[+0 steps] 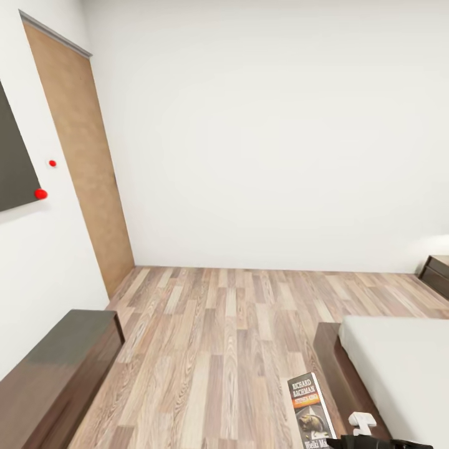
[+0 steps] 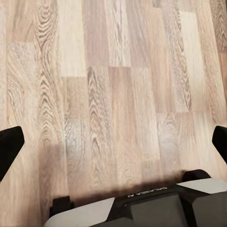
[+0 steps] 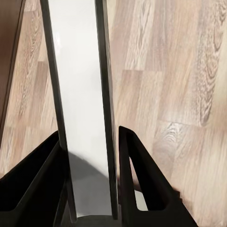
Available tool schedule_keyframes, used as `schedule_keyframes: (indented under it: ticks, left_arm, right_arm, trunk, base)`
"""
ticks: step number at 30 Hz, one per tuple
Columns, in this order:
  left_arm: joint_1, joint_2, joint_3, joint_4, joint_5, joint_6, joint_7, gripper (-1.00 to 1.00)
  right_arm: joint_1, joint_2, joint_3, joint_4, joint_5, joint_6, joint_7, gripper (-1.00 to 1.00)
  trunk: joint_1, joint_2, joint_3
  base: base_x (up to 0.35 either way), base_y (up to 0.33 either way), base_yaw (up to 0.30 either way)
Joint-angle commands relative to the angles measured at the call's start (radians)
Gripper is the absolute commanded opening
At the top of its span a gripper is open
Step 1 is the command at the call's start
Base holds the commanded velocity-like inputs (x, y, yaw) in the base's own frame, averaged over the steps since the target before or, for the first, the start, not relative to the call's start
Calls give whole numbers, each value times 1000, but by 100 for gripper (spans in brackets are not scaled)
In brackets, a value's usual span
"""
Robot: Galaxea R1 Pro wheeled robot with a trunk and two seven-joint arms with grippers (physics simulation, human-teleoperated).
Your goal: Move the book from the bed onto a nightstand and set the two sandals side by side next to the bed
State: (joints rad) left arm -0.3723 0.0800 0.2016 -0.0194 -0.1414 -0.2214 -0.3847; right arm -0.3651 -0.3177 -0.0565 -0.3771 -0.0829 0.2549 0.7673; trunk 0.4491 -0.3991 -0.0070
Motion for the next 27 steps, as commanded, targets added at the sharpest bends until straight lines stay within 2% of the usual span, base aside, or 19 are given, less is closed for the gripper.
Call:
schedule_keyframes:
  ticks: [1,27]
  left_arm:
    - [0,1,9,1,-10,-4,-2,100]
    - [0,1,9,1,-10,-4,-2,100]
  right_arm:
    - [0,0,-3,0,-9,10,3,-100]
    - [0,0,-3,0,-8,10,4,-100]
  trunk:
    - [1,-1,-1]
    - [1,-1,-1]
  base:
    - [313,78,0]
    - [330,6,0]
